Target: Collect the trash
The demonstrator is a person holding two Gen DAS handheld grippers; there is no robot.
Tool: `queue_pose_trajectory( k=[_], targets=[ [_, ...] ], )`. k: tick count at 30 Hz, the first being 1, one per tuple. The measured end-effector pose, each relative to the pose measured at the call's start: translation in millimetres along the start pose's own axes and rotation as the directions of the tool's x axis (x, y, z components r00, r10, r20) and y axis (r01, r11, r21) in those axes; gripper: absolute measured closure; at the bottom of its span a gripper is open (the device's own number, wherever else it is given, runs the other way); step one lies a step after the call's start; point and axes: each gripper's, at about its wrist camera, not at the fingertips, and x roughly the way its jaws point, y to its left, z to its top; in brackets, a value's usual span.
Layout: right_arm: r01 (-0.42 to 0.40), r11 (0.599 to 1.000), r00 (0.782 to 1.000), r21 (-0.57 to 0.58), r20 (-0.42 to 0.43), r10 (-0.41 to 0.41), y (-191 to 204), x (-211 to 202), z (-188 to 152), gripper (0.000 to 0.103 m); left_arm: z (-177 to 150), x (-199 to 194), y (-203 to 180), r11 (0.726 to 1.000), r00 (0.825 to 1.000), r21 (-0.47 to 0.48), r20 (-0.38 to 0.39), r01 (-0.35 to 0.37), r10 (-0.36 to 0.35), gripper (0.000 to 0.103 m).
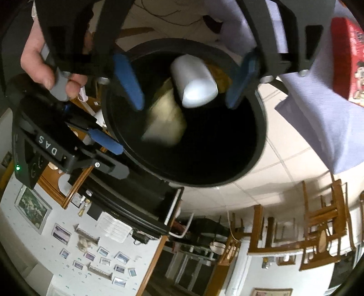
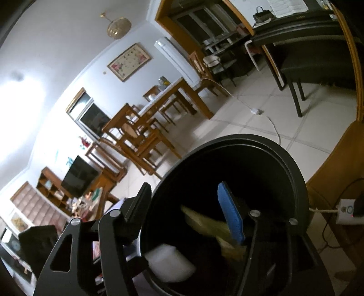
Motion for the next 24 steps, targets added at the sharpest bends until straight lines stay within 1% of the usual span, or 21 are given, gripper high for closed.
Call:
queue_pose_trajectory(
  k=[2,4,6,11,12,14,17,20,22,24],
  targets=[
    [-0.003,1.000,1.000,-0.003,-0.001,0.003,3,0,-2,0.038,-1,-7,2,1.000,1.000,0.001,0.014,-0.007,0.007,0.020],
    [-0.008,1.000,1.000,-0.008,-0.003,0.008,6,0,-3,0.037,-3,-17,5,1.000,1.000,-0.003,0.026,-0.010,0.010,0.019],
    [-0.012,1.000,1.000,-0.020,-0.013,0.012,11,2,-6,0.037,-4,-29,9,1.000,0.999,-0.012,0.048,-0.019,0.020,0.011],
    [-0.021,0.998,0.999,-0.063,-0.049,0.018,28,12,-14,0.035,-12,-66,28,0.997,0.994,-0.055,0.100,-0.046,0.052,0.010],
    [-0.022,0.997,0.998,-0.075,-0.056,0.018,34,14,-16,0.032,-14,-77,36,0.996,0.991,-0.071,0.116,-0.054,0.062,0.010],
    [-0.033,0.995,0.997,-0.099,-0.074,0.025,47,20,-23,0.031,-17,-96,48,0.993,0.986,-0.093,0.143,-0.072,0.085,0.009],
    [-0.061,0.986,0.993,-0.158,-0.111,0.043,74,28,-37,0.031,-26,-134,75,0.983,0.968,-0.133,0.197,-0.129,0.154,0.008],
    [-0.139,0.957,0.982,-0.255,-0.163,0.099,115,33,-59,0.031,-41,-172,107,0.966,0.945,-0.171,0.230,-0.196,0.233,0.008],
    [-0.206,0.915,0.969,-0.347,-0.202,0.142,147,32,-78,0.031,-58,-200,136,0.943,0.925,-0.202,0.225,-0.265,0.308,0.008],
    [-0.293,0.842,0.948,-0.454,-0.255,0.192,184,28,-103,0.031,-74,-220,158,0.923,0.911,-0.219,0.200,-0.317,0.361,0.007]
  ],
)
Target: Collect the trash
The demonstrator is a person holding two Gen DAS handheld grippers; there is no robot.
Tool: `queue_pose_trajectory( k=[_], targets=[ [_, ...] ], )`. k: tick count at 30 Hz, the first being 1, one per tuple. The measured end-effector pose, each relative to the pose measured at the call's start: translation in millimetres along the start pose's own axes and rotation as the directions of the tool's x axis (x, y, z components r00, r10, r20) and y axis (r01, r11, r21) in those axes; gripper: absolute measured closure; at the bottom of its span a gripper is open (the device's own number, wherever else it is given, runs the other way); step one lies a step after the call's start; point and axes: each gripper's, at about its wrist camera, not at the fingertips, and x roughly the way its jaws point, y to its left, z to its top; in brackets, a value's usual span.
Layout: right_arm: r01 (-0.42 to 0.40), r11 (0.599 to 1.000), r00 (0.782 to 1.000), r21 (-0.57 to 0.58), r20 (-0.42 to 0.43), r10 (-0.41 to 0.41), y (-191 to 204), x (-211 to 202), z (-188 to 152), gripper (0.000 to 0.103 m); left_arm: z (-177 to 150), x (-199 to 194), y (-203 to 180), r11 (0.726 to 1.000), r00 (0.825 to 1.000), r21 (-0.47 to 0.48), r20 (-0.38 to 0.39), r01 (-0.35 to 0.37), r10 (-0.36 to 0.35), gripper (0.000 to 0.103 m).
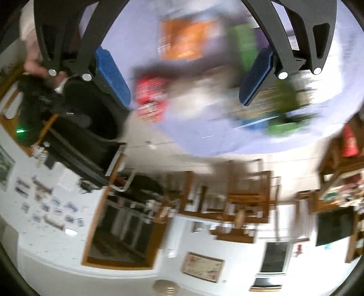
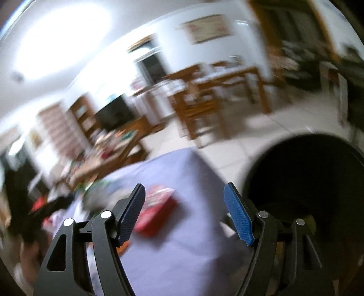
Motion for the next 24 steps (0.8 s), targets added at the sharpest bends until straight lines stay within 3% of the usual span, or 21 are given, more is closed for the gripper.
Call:
queue_pose_trajectory(
  k=[2,4,7,9,14,18,20,23,24],
  targets=[
    [-0.062,0.986,0.998,-0.156,-0.041,0.056,45,11,-4,0.026,-6,-8,28,0.998,0.998,-0.003,-0.037,-0.059,0.059,0.005],
    [-0.087,0.944,0.995,-0.318,-0.071,0.068,87,23,-5,0.026,-14,-12,58,0.992,0.988,-0.018,-0.084,-0.128,0.126,0.005],
    [-0.106,0.813,0.993,-0.573,-0.106,0.055,155,50,-8,0.024,-23,-15,99,0.972,0.970,-0.102,-0.147,-0.211,0.195,0.005],
    [-0.128,0.727,0.990,-0.675,-0.131,0.053,187,70,-11,0.024,-29,-11,118,0.961,0.959,-0.139,-0.187,-0.240,0.213,0.005],
    [-0.175,0.517,0.977,-0.838,-0.214,-0.016,247,132,-28,0.024,-33,4,125,0.966,0.946,-0.091,-0.245,-0.241,0.213,0.005],
    [-0.210,0.344,0.962,-0.915,-0.256,-0.094,267,172,-38,0.024,-37,12,139,0.965,0.935,-0.085,-0.284,-0.248,0.215,0.005],
    [-0.215,0.294,0.956,-0.931,-0.263,-0.133,275,188,-41,0.024,-36,12,142,0.966,0.936,-0.080,-0.281,-0.244,0.213,0.005],
    [-0.266,0.286,0.933,-0.920,-0.321,-0.164,285,208,-45,0.025,-38,13,144,0.969,0.935,-0.067,-0.285,-0.239,0.211,0.005],
    [-0.276,0.291,0.927,-0.916,-0.333,-0.171,287,211,-47,0.036,-38,12,143,0.969,0.935,-0.063,-0.284,-0.238,0.211,0.005]
  ],
)
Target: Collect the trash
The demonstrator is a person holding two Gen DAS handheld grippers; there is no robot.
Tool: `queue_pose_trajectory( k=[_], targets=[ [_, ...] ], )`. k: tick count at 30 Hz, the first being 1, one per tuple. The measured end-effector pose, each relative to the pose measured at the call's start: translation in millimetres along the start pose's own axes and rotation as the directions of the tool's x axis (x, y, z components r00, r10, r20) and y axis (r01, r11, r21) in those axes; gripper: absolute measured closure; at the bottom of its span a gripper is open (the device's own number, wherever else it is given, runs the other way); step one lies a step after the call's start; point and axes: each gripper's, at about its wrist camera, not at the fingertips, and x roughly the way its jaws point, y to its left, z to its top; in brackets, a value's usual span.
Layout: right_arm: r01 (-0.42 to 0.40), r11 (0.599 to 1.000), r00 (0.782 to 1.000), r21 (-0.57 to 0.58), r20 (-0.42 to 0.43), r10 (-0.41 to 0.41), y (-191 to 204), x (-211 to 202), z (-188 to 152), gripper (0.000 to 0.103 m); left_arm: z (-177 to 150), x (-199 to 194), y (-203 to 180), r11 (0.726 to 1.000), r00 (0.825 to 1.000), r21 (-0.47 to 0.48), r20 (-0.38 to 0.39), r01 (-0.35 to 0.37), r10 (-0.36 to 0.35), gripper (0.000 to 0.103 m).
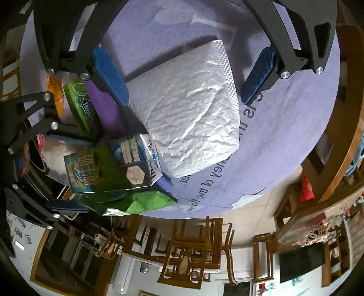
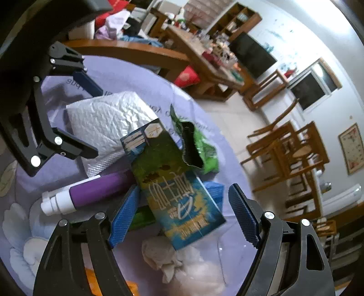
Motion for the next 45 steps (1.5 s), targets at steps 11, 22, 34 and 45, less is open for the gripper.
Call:
queue_pose_trajectory(
  k=[11,22,34,45],
  targets=[
    [-0.141,0.921,0.987,0.364,0.129,0.100,-9,-32,-13,0.050,2,6,-2,1.000,1.000,0.018,0.017,-0.020,0.020,0.006],
    [-0.303,0.693,0.934,0.654,0.349,0.079,-15,-110,-80,0.081,0,-7,9,0.999,0.997,0.017,0.078,-0.029,0.027,0.058],
    [-0.220,0.728,0.962,0.649,0.269,0.051,-19,-92,-99,0.030,-13,-22,-9,1.000,0.999,0.006,0.042,-0.026,0.025,0.052],
    [-0.217,0.716,0.971,0.663,0.221,0.090,-3,-65,-95,0.063,-14,-2,-24,0.998,0.998,0.030,0.032,-0.048,0.047,0.027]
  ],
)
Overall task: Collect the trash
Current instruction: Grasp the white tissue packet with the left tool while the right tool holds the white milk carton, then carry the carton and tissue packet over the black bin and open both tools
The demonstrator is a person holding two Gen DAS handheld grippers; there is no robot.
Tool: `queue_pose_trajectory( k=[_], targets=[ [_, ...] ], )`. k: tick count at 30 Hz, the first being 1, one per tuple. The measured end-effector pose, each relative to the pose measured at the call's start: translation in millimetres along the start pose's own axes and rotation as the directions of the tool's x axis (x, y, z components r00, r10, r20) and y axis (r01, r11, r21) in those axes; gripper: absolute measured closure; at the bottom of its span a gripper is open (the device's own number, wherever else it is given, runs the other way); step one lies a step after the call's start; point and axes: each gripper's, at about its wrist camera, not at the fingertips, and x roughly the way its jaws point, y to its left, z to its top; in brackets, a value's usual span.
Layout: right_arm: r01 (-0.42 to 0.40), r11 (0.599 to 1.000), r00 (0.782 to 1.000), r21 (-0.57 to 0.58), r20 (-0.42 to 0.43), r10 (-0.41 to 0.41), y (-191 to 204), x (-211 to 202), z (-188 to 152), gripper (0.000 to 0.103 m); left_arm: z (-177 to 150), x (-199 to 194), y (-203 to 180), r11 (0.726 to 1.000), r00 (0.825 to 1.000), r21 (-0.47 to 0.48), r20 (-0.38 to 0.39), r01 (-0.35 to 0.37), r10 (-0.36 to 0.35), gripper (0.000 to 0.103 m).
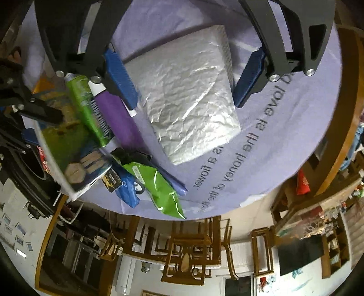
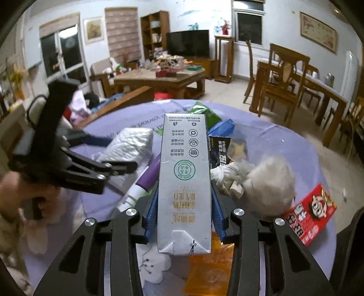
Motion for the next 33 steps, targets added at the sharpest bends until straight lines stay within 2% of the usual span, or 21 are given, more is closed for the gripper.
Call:
queue_pose_trajectory(
  k=[1,3,6,9,14,21,27,33],
  targets=[
    [-0.011,1.000,1.000,0.024,0.016,0.011,-2,-5,-2,0.063,-1,-1,0,1.000,1.000,0.006,0.005,-0.002,0.002,0.028],
    [-0.027,0.998,0.999,0.062,0.044,0.024,-6,-13,-5,0.063,-1,-4,2,1.000,1.000,0.005,0.021,0.003,-0.003,0.049],
    [-0.079,0.989,0.993,0.126,0.093,0.068,-14,-29,-10,0.063,-1,-13,9,0.999,0.998,-0.018,0.048,0.050,-0.049,0.067],
    [-0.133,0.973,0.984,0.187,0.142,0.107,-21,-47,-16,0.063,-5,-26,9,0.996,0.993,-0.017,0.078,0.086,-0.084,0.074],
    [-0.178,0.954,0.972,0.240,0.194,0.132,-37,-72,-23,0.063,-11,-48,-6,0.995,0.985,0.013,0.140,0.101,-0.101,0.077],
    [-0.181,0.934,0.953,0.308,0.288,0.090,-68,-120,-40,0.063,-1,-89,-38,0.987,0.960,0.048,0.226,0.155,-0.162,0.077],
    [-0.130,0.895,0.920,0.428,0.388,-0.052,-118,-173,-64,0.063,15,-103,-104,0.962,0.926,0.142,0.269,0.235,-0.266,0.077],
    [-0.051,0.810,0.871,0.585,0.423,-0.251,-177,-224,-104,0.063,35,-91,-174,0.916,0.885,0.212,0.258,0.340,-0.388,0.077]
  ],
)
